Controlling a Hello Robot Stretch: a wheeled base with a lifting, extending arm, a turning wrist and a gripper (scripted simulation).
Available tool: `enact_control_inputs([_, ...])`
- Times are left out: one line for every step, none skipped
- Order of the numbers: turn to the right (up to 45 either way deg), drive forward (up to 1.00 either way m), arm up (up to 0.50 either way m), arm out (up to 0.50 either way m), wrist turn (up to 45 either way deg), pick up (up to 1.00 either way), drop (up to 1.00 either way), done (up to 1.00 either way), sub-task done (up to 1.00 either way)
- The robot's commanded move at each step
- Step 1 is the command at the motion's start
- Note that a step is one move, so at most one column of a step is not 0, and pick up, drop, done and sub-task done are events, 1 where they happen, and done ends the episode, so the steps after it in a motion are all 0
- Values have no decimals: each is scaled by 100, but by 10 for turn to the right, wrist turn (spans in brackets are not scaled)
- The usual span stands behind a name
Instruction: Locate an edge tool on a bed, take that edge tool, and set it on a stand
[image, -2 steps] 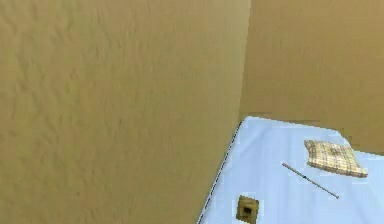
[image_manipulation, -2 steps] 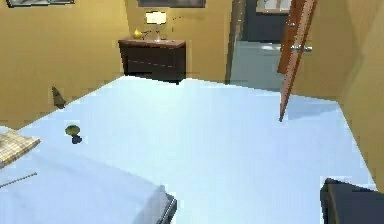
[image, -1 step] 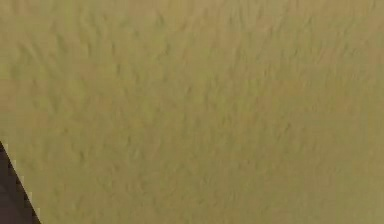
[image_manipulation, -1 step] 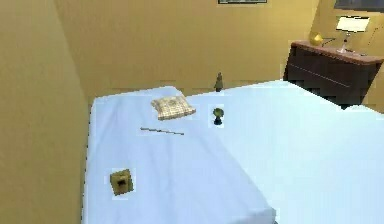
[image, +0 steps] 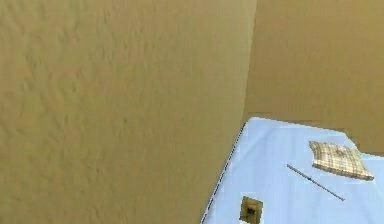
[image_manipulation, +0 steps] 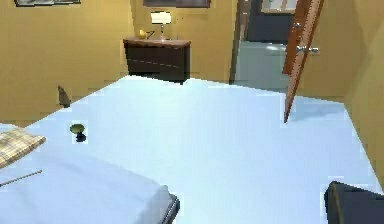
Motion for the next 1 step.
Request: enact_control_inputs([450, 0, 0, 0, 0, 0, 0, 0, 0])
